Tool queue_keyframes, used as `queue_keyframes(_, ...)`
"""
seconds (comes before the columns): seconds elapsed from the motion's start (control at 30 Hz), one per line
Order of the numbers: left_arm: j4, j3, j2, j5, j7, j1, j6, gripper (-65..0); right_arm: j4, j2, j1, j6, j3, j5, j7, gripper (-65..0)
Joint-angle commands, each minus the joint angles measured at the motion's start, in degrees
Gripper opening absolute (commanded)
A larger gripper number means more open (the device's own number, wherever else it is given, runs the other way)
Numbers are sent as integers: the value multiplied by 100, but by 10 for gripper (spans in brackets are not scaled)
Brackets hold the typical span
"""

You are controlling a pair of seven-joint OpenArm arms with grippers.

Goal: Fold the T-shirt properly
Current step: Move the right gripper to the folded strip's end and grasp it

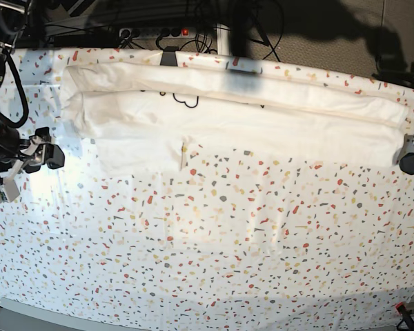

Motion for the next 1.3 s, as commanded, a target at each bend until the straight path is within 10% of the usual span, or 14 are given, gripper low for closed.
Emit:
queue_keyframes(0.0,66,-52,-179,-170,-87,-229,-42,-383,87,114,96,28,42,96,92,-254)
queue_keyframes(0.37,481,-52,-181,-162,-192,-553,-44,-383,90,-472,260,170,-1296,-866,444,-256)
queue_keyframes(0.73,485,-52,-181,11,-476,-553,-61,-383,90,-706,1329,168,-1902,-275,918,-256)
queue_keyframes(0.9,485,-52,-177,31,-479,-553,-61,-383,92,-1084,767,168,-1904,-1578,1639,-352)
queue_keyframes(1.27,485,-52,-177,55,-723,-553,-61,-383,1917,-1147,-1152,164,-1746,-2435,1615,-351)
